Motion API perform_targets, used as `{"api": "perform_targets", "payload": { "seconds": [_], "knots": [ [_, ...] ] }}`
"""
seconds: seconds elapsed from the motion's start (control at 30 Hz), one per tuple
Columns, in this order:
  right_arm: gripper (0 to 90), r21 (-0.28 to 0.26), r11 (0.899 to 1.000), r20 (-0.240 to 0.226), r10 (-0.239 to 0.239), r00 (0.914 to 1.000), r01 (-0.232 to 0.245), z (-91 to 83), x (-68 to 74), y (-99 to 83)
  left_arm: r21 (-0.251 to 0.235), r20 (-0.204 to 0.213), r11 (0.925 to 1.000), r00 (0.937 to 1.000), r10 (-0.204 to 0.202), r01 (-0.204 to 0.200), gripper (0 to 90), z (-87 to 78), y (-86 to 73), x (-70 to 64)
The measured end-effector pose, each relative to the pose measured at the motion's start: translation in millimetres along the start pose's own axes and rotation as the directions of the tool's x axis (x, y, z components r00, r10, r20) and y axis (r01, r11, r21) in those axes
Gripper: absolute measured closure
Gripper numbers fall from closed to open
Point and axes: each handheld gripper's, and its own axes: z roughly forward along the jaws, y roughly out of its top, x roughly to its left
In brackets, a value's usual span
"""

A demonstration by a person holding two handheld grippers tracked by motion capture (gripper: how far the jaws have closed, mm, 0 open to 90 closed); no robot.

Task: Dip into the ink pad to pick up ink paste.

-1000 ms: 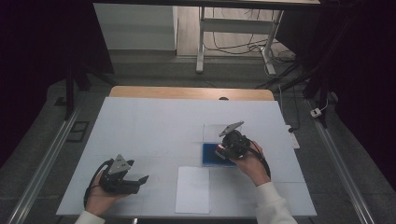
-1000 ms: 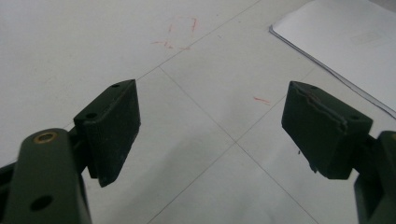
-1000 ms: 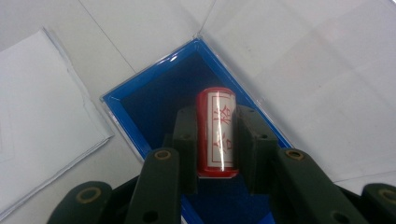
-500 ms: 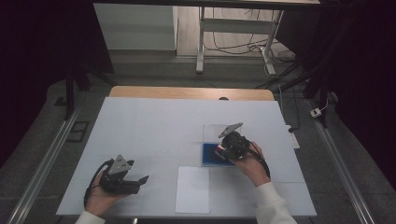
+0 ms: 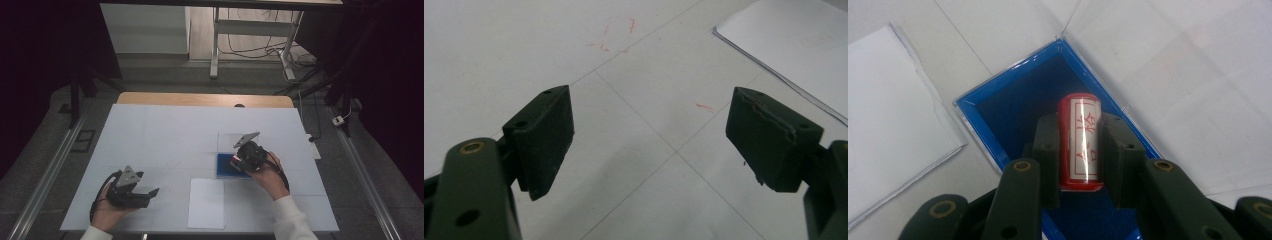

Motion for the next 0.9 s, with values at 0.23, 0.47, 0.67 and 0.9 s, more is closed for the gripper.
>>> {"api": "perform_targets", "payload": {
  "seconds": [0.23,0.47,0.67,0.9],
  "knots": [
    [70.1,0.008,1.000,0.022,-0.019,0.9996,0.019,-0.7,3.9,1.6,-0.003,0.002,1.0000,1.0000,-0.003,0.003,19.2,-0.2,0.0,0.4],
    [69.8,-0.038,0.999,0.006,-0.007,1.0000,0.008,-6.1,1.1,0.4,-0.003,0.001,1.0000,1.0000,-0.002,0.002,19.2,-0.2,0.1,0.4],
    [69.8,-0.110,0.994,-0.014,-0.004,0.9999,0.003,-20.0,2.9,3.0,-0.005,-0.002,1.0000,1.0000,-0.002,0.002,19.2,-0.5,0.1,0.7],
    [69.7,-0.183,0.983,-0.031,-0.003,0.9995,-0.002,-35.7,5.9,5.3,-0.007,-0.001,1.0000,1.0000,-0.002,0.002,19.2,-1.5,0.2,0.9]
  ]
}}
